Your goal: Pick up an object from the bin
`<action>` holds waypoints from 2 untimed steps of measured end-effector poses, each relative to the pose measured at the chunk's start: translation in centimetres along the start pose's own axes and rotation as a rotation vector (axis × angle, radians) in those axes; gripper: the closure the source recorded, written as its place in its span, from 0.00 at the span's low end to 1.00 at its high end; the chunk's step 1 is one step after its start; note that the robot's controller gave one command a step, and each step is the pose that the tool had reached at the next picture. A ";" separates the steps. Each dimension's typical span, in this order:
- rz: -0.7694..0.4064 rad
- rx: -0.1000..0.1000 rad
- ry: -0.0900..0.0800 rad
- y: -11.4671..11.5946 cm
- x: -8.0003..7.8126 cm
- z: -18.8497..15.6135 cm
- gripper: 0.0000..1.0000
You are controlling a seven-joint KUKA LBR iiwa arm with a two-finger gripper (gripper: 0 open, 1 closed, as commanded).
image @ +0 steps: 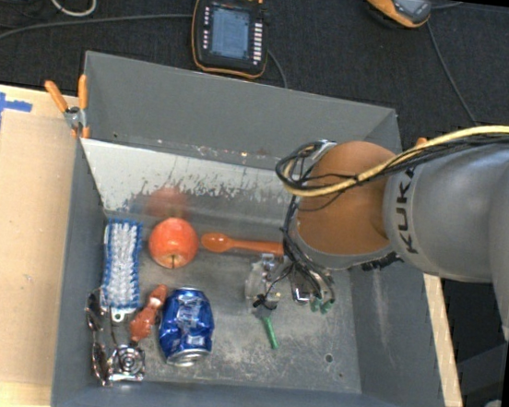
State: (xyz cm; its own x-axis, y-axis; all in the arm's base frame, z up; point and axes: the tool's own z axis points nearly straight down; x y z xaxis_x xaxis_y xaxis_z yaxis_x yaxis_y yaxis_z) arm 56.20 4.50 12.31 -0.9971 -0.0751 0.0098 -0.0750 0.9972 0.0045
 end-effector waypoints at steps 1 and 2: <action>0.016 -0.001 0.001 0.0 -0.1 0.3 1.00; -0.166 -0.001 0.002 -8.0 2.7 -4.7 1.00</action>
Offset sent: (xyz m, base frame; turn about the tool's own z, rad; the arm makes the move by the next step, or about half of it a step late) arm -0.0258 -0.1021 0.0592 -0.1795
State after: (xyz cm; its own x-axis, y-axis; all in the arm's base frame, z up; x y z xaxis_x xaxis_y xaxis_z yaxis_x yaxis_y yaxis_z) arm 54.14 -3.73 16.96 -0.9710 -0.2387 0.0111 -0.2386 0.9711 0.0074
